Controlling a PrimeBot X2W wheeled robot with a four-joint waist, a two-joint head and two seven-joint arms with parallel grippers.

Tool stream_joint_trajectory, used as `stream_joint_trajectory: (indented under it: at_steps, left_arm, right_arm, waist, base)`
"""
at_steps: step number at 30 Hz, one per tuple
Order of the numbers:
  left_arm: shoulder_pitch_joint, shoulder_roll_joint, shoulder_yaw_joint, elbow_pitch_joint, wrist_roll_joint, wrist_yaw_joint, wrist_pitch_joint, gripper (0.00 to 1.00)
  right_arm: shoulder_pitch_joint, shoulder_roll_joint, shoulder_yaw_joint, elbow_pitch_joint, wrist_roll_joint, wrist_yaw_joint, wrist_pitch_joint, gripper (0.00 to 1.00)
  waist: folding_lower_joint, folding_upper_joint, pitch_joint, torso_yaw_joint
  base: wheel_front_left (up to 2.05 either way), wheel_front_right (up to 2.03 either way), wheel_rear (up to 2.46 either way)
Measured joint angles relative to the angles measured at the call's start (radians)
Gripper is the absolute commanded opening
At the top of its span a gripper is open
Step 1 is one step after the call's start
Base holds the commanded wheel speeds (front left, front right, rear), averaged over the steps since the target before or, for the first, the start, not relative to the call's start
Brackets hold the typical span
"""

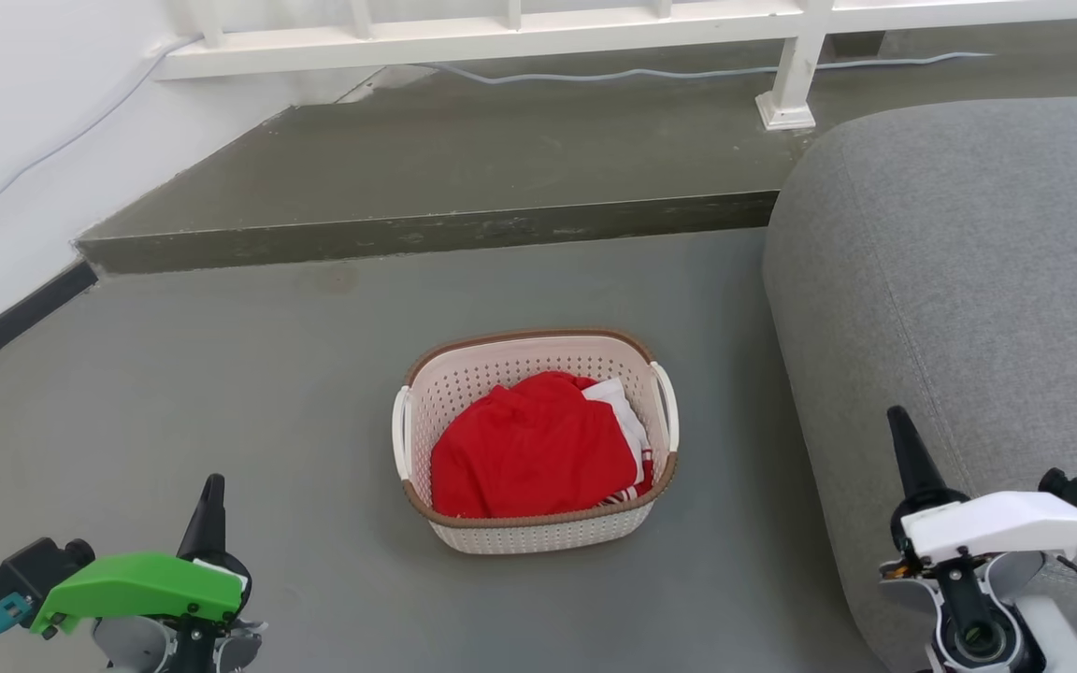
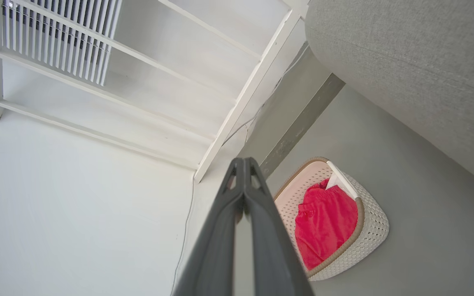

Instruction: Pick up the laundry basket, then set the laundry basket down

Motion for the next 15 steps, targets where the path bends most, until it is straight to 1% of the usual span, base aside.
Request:
stream_joint_trajectory:
  at_steps: [15]
  left_arm:
    - [0.0,-0.003,0.039,-0.009,-0.162,-0.03,0.043,0.0]
  right_arm:
    - [-0.015,-0.007,-0.048,0.021,0.195,0.039,0.039,0.0]
  waist:
    - [0.0,0.0,-0.01,-0.007]
  base:
    - [0.0,0.0,0.0]
